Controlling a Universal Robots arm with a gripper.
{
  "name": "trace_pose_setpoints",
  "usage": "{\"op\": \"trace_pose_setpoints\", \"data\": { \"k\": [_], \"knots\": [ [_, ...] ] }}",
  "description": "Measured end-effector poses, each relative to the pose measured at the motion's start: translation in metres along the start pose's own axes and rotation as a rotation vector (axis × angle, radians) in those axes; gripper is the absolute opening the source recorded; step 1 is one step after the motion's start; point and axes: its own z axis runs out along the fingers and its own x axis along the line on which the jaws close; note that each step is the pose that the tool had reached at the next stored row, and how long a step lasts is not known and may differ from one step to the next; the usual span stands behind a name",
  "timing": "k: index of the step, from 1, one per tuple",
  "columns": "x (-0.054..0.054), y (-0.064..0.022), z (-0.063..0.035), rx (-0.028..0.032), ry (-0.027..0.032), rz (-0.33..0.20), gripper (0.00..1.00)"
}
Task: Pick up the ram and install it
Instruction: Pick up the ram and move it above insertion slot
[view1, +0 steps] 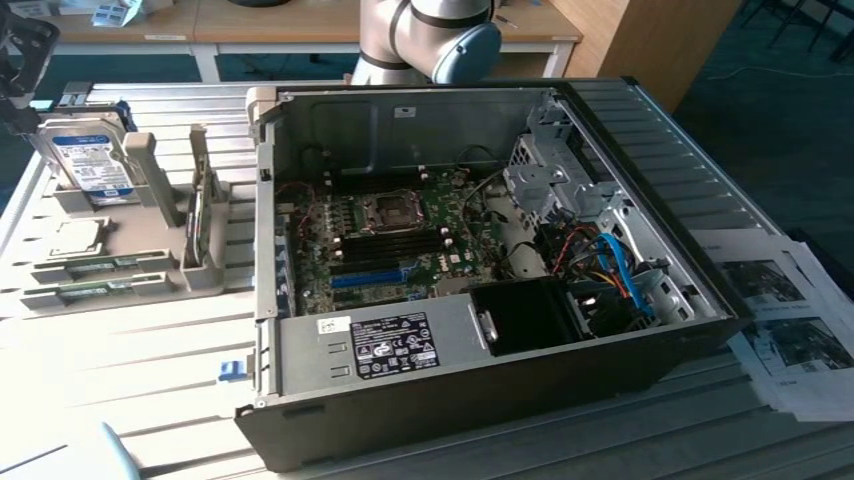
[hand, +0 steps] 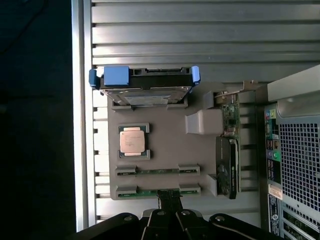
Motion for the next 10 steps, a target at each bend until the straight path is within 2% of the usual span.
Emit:
{"op": "trace_pose_setpoints", "data": {
  "k": [10],
  "knots": [
    [0.0000, 0.0001, 0.0001, -0.0014, 0.0033, -0.088, 0.10]
  ]
}}
